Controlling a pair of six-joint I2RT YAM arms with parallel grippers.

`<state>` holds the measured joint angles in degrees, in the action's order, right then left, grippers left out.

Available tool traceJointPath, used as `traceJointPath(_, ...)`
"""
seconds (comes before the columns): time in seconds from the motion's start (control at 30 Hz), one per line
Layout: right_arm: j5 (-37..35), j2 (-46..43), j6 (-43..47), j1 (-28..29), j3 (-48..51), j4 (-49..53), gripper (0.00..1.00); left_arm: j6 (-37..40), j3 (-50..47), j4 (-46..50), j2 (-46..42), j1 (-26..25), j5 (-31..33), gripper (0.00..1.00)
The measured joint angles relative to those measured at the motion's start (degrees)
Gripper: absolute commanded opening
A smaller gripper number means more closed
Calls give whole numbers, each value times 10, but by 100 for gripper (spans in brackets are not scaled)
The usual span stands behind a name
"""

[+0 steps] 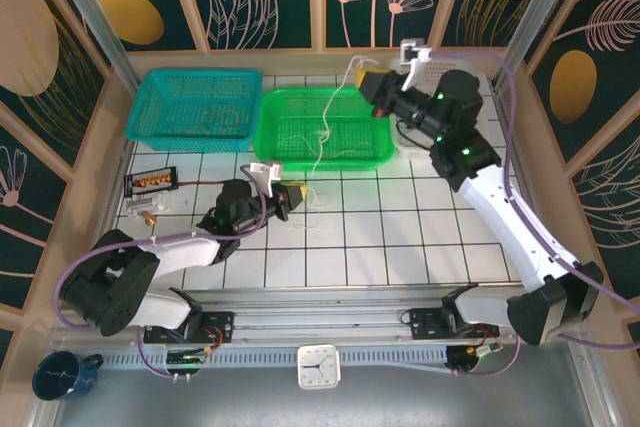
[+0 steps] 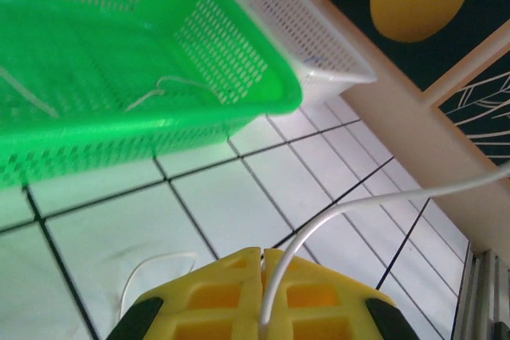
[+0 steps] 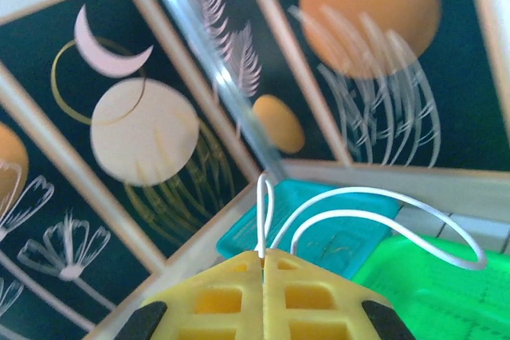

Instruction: Untangle the cables

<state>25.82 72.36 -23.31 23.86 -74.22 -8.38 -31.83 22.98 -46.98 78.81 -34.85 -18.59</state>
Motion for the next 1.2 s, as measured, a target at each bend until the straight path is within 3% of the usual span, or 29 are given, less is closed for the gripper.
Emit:
traceJointPath(0.13, 13, 10, -14, -44, -17, -19, 0, -10, -38, -4, -3, 0, 7, 0)
traceJointPath(0.37, 29, 15, -28, -63, -13, -30, 0, -18, -66, -5, -4, 0, 14, 0)
traceJointPath(0.53, 44, 15, -27, -63, 12, -33, 0, -12, -67, 2, -15, 0, 23, 52)
traceJointPath(0.7, 56, 15, -22, -63, 46, -25, 0, 0, -67, 30, -55, 0, 38, 78)
traceJointPath(1.0, 57, 15, 32, -34, 70, 34, 0, 23, -61, 97, -131, 0, 61, 88)
traceJointPath(1.2, 53, 17, 70, 10, 71, 76, 0, 56, 7, 144, -166, 0, 60, 91)
